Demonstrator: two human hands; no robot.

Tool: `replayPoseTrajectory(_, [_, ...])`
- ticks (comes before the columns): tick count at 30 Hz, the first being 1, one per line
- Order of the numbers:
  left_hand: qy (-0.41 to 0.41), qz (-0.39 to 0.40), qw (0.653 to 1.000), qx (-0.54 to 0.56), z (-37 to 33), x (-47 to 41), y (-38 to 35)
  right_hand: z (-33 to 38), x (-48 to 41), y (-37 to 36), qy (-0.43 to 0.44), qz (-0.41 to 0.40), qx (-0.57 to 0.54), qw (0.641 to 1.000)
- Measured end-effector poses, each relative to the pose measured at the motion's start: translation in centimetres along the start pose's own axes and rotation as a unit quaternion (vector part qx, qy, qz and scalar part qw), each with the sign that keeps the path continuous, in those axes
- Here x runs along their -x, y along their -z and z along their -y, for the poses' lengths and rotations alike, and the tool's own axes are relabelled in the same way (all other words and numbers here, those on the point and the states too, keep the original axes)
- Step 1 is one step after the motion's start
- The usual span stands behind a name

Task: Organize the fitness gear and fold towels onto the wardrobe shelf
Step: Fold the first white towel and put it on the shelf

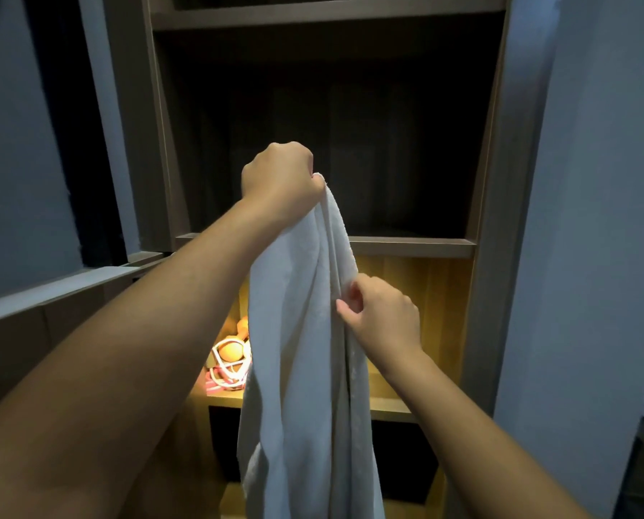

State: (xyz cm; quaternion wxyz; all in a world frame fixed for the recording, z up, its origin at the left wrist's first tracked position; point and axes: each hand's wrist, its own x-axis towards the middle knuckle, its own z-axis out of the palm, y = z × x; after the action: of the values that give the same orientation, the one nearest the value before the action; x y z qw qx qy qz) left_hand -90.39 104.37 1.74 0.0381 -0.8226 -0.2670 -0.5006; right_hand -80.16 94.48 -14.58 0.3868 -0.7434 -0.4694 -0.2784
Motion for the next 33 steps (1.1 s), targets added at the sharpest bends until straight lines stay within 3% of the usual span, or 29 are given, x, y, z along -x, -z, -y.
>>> replayPoseTrajectory(5, [0.004,0.000,1.000,0.014,0.3,0.5,0.0,-0.4,0.2,-2.7,-0.091,0.192,0.049,0.976])
replayPoseTrajectory(7, [0.010,-0.004,1.000,0.018,0.7,0.6,0.3,-0.7,0.7,-4.0,-0.132,0.244,0.019,0.961])
replayPoseTrajectory(9, [0.020,-0.004,1.000,0.010,1.5,0.7,0.7,-1.6,0.8,-4.1,-0.191,0.212,-0.065,0.956])
replayPoseTrajectory(12, [0.039,0.036,0.998,-0.036,3.2,0.9,1.0,-2.7,-0.5,-2.5,-0.232,0.064,-0.143,0.960])
replayPoseTrajectory(17, [0.035,0.155,0.987,0.004,4.4,2.2,-0.4,-0.5,-4.7,1.5,-0.151,-0.020,-0.236,0.960])
replayPoseTrajectory(22, [-0.051,0.297,0.933,0.197,4.0,4.5,-2.2,2.0,-7.2,4.4,0.001,0.035,-0.163,0.986])
replayPoseTrajectory(28, [-0.029,0.337,0.867,0.365,3.1,6.6,-3.1,1.6,-4.9,5.9,0.012,0.109,-0.151,0.983])
replayPoseTrajectory(30, [-0.032,0.315,0.888,0.333,2.6,7.5,-3.6,1.3,-4.3,6.1,0.010,0.110,-0.147,0.983])
replayPoseTrajectory(33, [-0.016,0.214,0.929,0.301,2.6,8.4,-4.6,0.3,-3.2,5.9,-0.002,0.112,-0.096,0.989])
